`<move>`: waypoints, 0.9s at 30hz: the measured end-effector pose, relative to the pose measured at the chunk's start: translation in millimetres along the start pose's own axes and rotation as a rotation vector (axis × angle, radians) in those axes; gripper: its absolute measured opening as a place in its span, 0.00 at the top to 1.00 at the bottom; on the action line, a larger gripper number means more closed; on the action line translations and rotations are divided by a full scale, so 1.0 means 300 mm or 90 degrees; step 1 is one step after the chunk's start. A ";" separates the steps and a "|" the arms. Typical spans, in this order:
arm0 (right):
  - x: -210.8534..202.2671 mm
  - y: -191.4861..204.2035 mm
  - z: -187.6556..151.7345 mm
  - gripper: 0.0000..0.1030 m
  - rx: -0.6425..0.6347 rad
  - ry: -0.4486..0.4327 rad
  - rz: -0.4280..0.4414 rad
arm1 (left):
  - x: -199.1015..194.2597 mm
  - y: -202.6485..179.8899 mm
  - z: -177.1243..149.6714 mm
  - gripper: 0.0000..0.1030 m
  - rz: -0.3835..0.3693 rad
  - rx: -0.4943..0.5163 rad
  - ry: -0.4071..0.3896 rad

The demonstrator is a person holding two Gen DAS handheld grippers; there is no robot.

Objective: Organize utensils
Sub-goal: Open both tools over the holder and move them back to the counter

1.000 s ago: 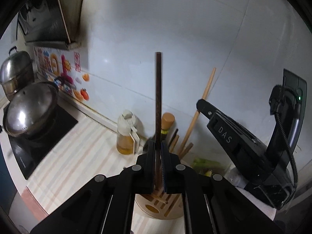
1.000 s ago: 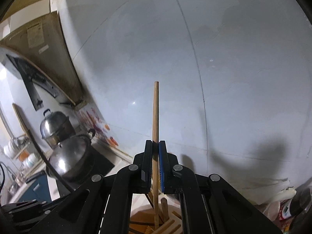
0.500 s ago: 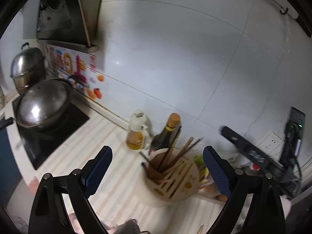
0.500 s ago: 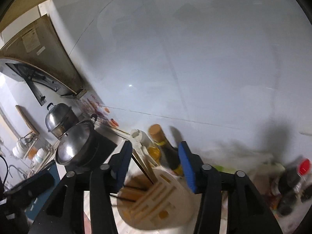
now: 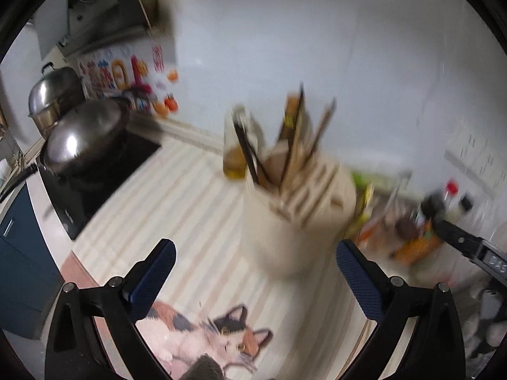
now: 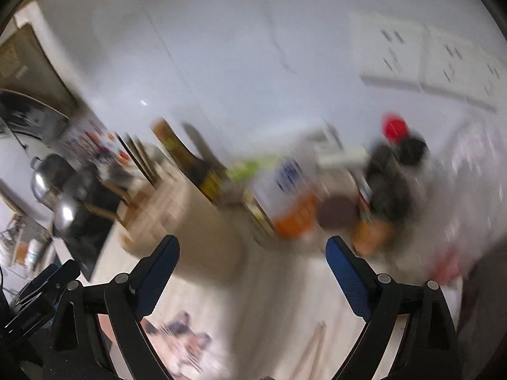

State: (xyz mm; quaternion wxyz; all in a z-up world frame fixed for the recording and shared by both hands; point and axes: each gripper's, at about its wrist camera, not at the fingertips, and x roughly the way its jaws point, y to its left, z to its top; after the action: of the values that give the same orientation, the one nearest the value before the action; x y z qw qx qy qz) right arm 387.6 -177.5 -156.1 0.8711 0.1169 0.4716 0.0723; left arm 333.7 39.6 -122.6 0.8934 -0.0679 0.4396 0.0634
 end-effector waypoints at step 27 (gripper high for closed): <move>0.380 -0.269 -0.719 0.62 0.015 0.293 -0.181 | 0.327 -0.277 -0.528 0.00 0.014 0.199 0.232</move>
State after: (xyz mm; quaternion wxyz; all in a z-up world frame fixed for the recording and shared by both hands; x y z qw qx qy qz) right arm 270.1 -198.9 -383.6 0.7410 0.0401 0.6695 -0.0320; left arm 284.4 -64.8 -290.6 0.7980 0.0658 0.5990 -0.0088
